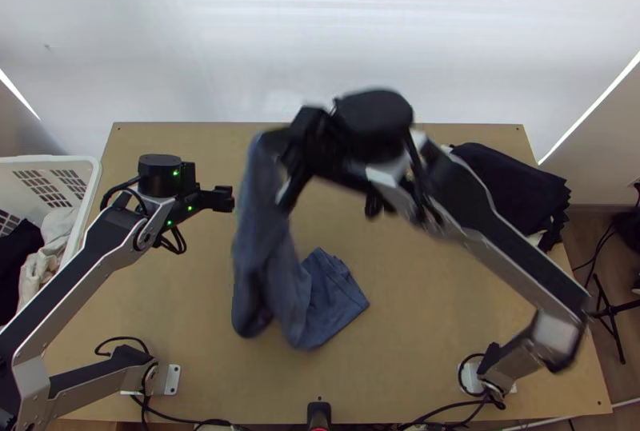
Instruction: Fold the t-shirt
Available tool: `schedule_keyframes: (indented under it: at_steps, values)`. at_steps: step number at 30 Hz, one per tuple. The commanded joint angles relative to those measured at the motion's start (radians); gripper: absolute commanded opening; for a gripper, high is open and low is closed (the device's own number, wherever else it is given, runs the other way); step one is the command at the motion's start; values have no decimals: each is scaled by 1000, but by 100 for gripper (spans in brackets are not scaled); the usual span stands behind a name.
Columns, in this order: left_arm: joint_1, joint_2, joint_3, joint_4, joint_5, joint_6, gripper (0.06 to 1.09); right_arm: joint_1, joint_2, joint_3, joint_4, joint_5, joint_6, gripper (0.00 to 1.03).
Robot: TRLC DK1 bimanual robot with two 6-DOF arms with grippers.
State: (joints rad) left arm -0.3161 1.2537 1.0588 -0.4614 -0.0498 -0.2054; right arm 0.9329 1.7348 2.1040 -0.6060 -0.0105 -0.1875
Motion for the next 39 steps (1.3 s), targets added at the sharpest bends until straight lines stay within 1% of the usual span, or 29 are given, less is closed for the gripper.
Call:
schedule_keyframes:
  at_steps: [1,4,7,11,14,15,16,19,24,26,30,32,34,39]
  values:
    - [-5,9,12,4,1,-5,104,-313,180,-2,40,-5,0,3]
    - [-9,9,17,6,1,-5,104,-427,285,28,51,-5,2,3]
    - [-15,4,21,4,1,-6,104,-519,347,71,45,1,39,3]
    - [-31,-8,17,-2,1,-5,104,-594,420,163,18,58,76,3]
    - [-52,-13,6,-2,-1,24,104,-614,437,197,14,106,95,3]
    - [-58,-13,3,-2,-1,35,104,-618,437,205,8,106,128,3]
    - [-63,-13,0,-2,-1,43,104,-615,434,206,-11,106,140,3]
    - [-95,-8,-8,-3,-2,78,104,-586,382,119,-18,107,131,3]
    - [-192,10,1,-8,-4,101,104,-608,342,54,-24,106,174,3]
    - [-236,27,13,-19,-1,100,104,-608,313,11,-24,106,177,3]
    - [-351,79,35,-37,4,63,104,-598,287,-36,-24,106,175,3]
    - [-405,112,59,-37,24,29,104,-602,282,-44,-23,106,175,3]
    - [-439,154,93,-37,53,-11,104,-606,282,-47,-23,106,175,3]
    - [-505,260,184,-39,67,-52,104,-620,287,-55,-14,106,180,3]
